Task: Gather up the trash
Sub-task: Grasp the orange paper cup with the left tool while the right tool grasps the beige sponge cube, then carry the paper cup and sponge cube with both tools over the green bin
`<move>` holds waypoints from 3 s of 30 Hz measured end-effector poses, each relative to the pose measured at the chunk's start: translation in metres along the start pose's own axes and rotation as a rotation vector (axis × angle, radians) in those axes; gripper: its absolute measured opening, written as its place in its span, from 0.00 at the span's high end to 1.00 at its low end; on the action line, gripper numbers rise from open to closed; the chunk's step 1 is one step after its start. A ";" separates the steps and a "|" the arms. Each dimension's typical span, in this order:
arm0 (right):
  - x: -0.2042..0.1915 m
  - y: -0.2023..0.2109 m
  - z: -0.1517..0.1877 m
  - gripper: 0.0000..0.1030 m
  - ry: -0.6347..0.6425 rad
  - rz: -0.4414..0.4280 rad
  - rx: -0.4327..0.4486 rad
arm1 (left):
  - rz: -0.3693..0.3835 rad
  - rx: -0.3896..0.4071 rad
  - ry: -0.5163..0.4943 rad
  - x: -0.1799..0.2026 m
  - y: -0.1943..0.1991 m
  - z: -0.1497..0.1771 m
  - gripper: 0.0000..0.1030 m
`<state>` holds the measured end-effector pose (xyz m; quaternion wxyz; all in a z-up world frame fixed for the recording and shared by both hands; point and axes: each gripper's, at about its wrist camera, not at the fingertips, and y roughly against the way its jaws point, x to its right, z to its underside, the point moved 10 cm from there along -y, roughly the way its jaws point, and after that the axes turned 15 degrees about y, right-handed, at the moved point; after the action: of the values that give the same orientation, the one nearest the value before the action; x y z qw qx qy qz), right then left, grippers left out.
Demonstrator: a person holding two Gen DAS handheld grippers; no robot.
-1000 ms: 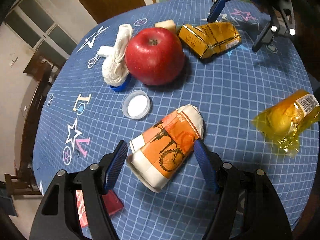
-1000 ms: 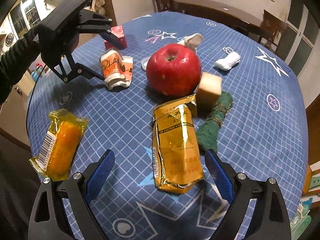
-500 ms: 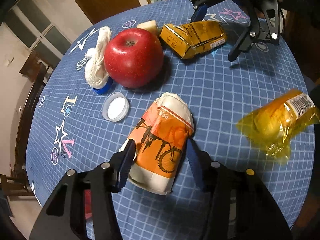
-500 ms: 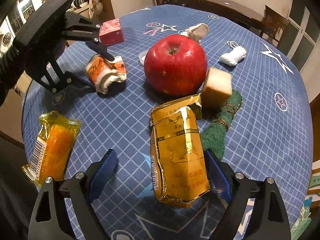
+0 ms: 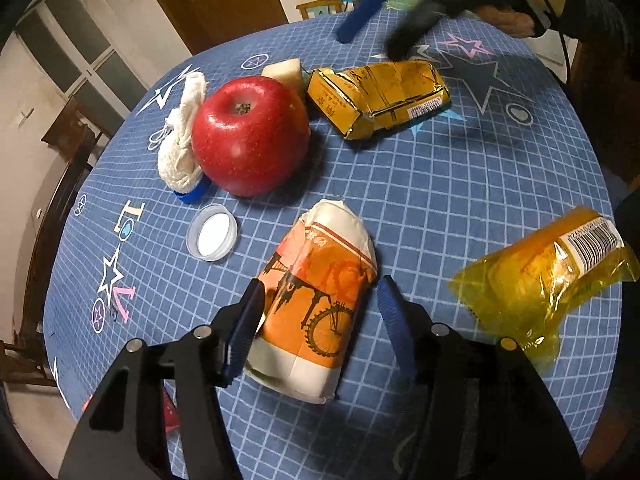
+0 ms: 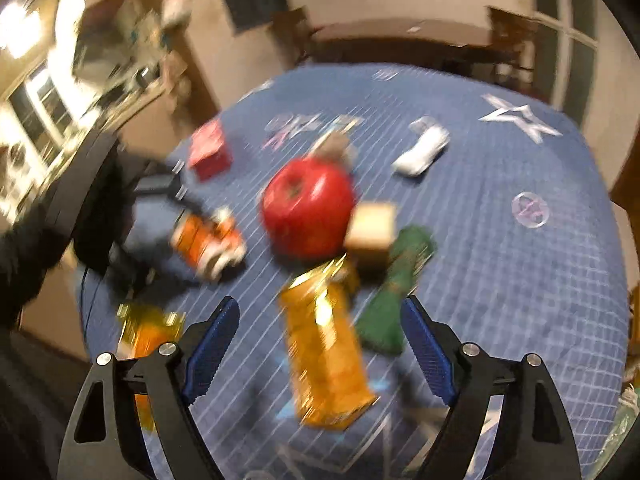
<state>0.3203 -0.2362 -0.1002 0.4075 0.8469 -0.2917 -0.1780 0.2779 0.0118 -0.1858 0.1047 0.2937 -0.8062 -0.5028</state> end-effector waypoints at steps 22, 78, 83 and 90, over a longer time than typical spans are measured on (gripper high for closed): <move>0.029 -0.034 -0.019 0.72 -0.033 0.078 0.037 | 0.017 0.049 0.113 -0.010 -0.011 -0.012 0.65; -0.023 0.273 0.105 0.73 -0.143 0.802 0.468 | -0.359 0.738 0.816 0.105 0.108 -0.180 0.66; 0.013 0.309 0.139 0.73 -0.187 0.860 0.444 | -0.299 0.733 0.774 0.124 0.093 -0.221 0.66; 0.078 0.367 0.200 0.73 -0.272 0.946 0.394 | -0.192 0.694 0.713 0.161 0.063 -0.279 0.66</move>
<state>0.1442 -0.5860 0.0647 0.2351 0.6526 -0.7199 -0.0248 0.2546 -0.2706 -0.0196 0.2231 0.5373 -0.8094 -0.0808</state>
